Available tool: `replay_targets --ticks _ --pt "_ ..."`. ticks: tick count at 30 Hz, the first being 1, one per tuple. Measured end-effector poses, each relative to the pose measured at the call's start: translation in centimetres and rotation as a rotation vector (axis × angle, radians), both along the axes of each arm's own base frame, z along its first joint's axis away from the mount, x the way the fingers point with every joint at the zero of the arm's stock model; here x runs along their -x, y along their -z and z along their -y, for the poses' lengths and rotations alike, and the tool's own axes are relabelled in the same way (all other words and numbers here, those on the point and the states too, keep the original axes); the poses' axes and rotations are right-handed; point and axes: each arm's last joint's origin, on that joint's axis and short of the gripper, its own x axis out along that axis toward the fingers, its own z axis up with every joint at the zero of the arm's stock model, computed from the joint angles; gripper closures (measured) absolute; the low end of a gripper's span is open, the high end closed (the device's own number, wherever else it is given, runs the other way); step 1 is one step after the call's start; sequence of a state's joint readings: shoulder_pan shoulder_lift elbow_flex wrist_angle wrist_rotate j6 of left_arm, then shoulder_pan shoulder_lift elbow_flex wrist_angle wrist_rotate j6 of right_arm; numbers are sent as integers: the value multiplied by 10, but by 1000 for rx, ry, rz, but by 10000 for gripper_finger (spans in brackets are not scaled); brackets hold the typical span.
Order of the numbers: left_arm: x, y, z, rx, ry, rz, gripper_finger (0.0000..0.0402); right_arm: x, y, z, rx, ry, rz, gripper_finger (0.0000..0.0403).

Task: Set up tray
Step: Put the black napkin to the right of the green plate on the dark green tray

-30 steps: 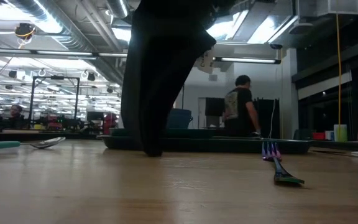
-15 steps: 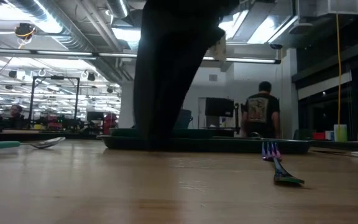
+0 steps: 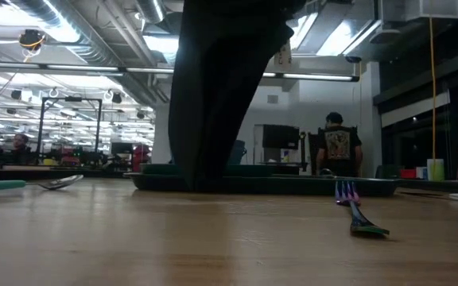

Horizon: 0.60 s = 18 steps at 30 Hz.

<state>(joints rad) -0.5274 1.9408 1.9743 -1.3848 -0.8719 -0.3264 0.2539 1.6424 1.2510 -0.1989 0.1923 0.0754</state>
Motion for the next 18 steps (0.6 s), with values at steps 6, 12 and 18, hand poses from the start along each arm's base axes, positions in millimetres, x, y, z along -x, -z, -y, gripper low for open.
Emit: replay_targets --ticks 6,12,18 --pt "0 0 0 -1 0 -1 400 0 1 -1 -66 7 -13 168" --pt "0 0 0 -1 -1 -1 400 1 1 -4 -99 -13 -22 226" --pt "-4 -1 -3 14 -13 25 400 3 1 -9 -95 -30 -23 306"
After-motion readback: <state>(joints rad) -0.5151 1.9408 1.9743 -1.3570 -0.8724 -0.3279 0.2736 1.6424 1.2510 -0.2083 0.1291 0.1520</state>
